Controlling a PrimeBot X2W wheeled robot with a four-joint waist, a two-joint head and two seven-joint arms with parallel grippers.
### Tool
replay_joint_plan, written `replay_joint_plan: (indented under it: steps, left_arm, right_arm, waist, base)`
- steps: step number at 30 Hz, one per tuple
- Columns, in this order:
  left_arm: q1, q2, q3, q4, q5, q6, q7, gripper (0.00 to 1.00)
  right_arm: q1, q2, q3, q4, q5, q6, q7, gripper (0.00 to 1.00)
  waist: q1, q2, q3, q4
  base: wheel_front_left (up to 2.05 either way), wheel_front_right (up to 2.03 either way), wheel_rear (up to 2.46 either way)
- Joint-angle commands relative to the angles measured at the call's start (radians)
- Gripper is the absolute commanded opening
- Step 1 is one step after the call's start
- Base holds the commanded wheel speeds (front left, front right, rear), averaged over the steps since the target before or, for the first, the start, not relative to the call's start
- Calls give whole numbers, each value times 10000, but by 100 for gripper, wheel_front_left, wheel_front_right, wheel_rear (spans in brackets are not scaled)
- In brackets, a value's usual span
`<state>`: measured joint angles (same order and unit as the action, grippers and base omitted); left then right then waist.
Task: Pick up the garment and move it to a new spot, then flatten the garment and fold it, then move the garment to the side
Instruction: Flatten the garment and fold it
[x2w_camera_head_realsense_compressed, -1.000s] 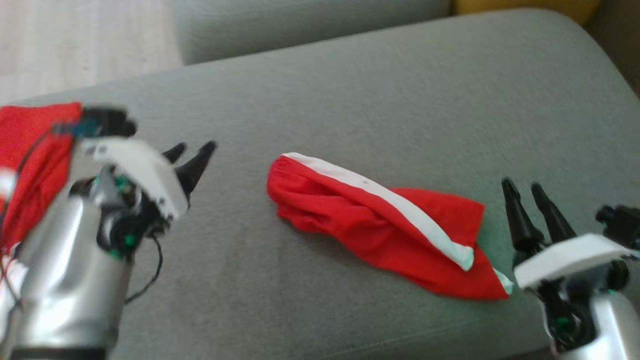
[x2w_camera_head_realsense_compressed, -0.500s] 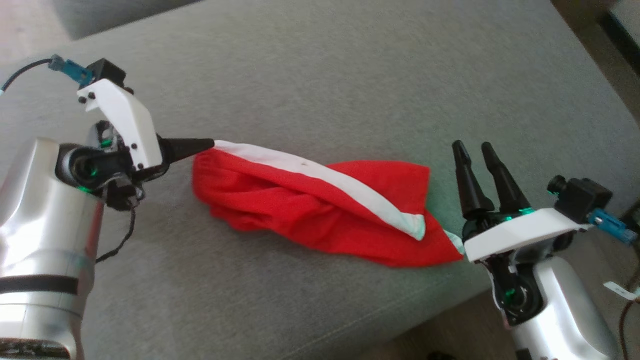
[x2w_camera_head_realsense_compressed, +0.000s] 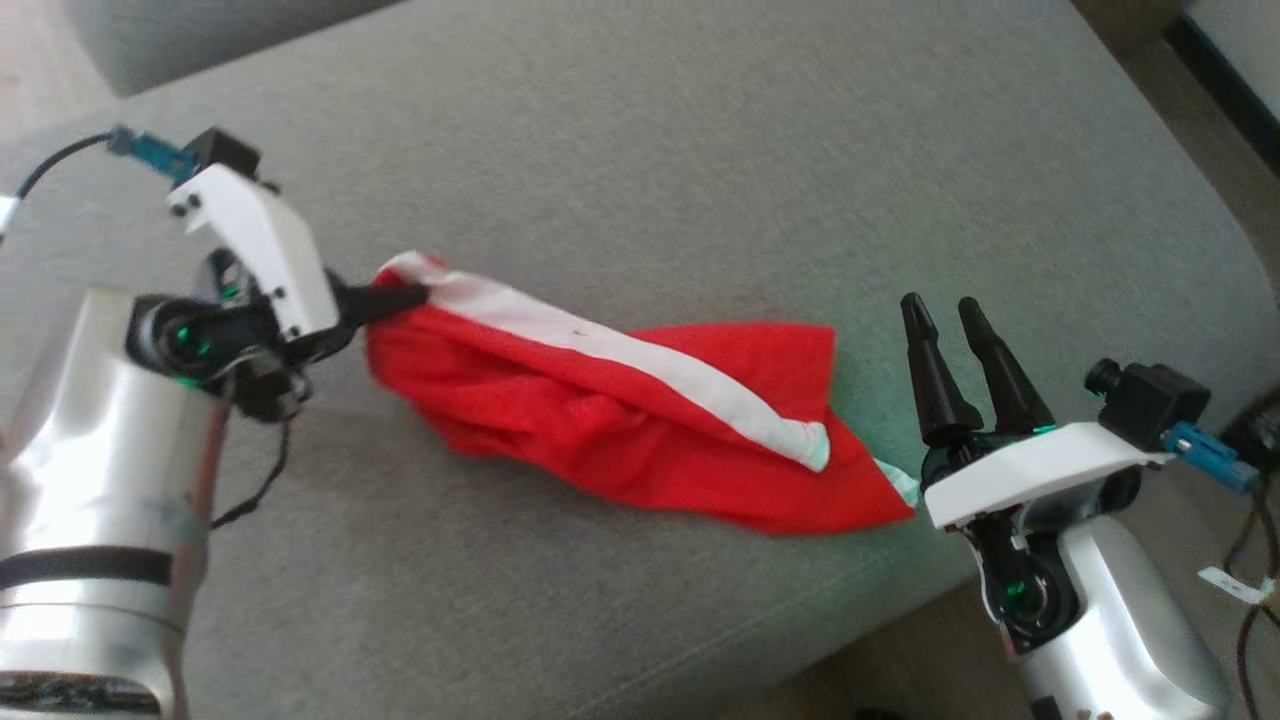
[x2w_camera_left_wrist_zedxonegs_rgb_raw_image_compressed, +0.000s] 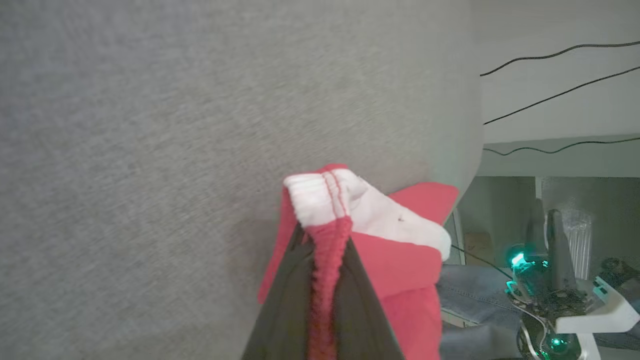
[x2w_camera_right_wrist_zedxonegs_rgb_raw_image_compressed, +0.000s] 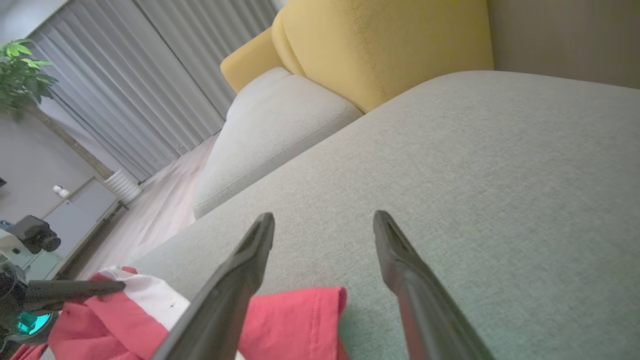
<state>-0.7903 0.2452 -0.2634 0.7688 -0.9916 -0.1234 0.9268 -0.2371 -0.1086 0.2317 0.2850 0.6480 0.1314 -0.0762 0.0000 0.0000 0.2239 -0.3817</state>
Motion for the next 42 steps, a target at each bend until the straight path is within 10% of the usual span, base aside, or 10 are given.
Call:
replay_joint_plan:
  steps: [1,17,26,28,29,38,42]
  left_arm:
    - [-466,292,195,-702,-204,-61,-127,0]
    - [3493,2659,-1696,-7903,-1236,-71,-3809,0]
    - [4993,4297,-4817,-8071,28,-72,-7590,0]
    - [4898,4403,-5510,-7536,-6,-72,-8045,50]
    - [4820,4445,-5793,-7219,-57,-72,-8213,100]
    - [3566,5069,-5795,-5835,-947,-46,-9966,100]
    - [3387,5125,-5070,-5767,-715,1167,-10829,100]
  right_arm:
    - [-144,-133,186,-254,-94,-7,-49,100]
    - [425,-475,-74,-554,-454,-7,400,100]
    - [636,-570,-288,-747,-604,-7,651,100]
    - [669,-568,-310,-757,-625,-7,701,100]
    - [684,-564,-318,-757,-635,-7,722,100]
    - [956,-540,-573,-832,-740,-7,586,100]
    - [1114,-433,-733,-904,-866,-7,232,100]
  waist:
    - [0,0,-398,432]
    - [0,0,-1429,2297]
    - [0,0,-1477,2591]
    - [0,0,-1508,2630]
    - [0,0,-1532,2652]
    - [0,0,-1928,2991]
    - [0,0,-2156,3150]
  base:
    - [0,0,0]
    - [0,0,0]
    - [0,0,0]
    - [0,0,0]
    - [0,0,0]
    - [0,0,0]
    - [0,0,0]
